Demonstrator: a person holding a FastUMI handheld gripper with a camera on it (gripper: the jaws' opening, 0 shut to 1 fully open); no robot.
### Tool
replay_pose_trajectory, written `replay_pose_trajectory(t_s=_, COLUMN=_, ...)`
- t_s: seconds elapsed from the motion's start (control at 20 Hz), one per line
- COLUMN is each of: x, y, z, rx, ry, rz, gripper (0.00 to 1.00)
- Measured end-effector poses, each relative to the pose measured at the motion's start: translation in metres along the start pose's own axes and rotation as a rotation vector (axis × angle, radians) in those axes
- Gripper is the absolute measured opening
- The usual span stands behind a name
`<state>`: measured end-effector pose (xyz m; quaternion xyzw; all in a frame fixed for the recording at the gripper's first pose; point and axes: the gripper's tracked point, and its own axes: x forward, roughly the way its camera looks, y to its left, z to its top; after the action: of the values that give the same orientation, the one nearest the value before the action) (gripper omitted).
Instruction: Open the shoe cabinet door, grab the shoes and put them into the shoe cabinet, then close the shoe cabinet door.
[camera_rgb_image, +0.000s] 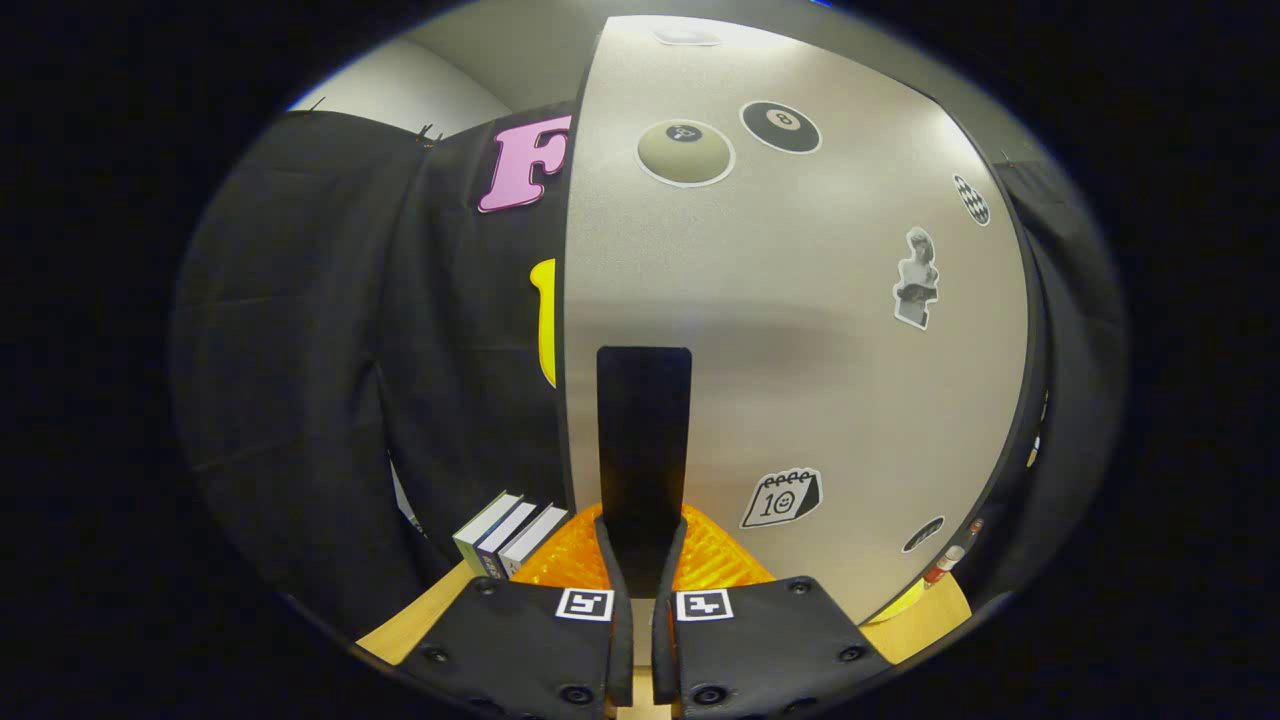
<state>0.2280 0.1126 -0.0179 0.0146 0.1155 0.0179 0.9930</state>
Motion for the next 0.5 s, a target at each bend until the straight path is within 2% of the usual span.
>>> replay_pose_trajectory(t_s=0.25, x=-0.038, y=-0.009, z=-0.008, rx=-0.034, ry=-0.048, rz=0.06, gripper=0.09)
replay_pose_trajectory(t_s=0.5, x=-0.065, y=-0.019, z=-0.012, rx=-0.056, ry=-0.062, rz=0.058, gripper=0.09)
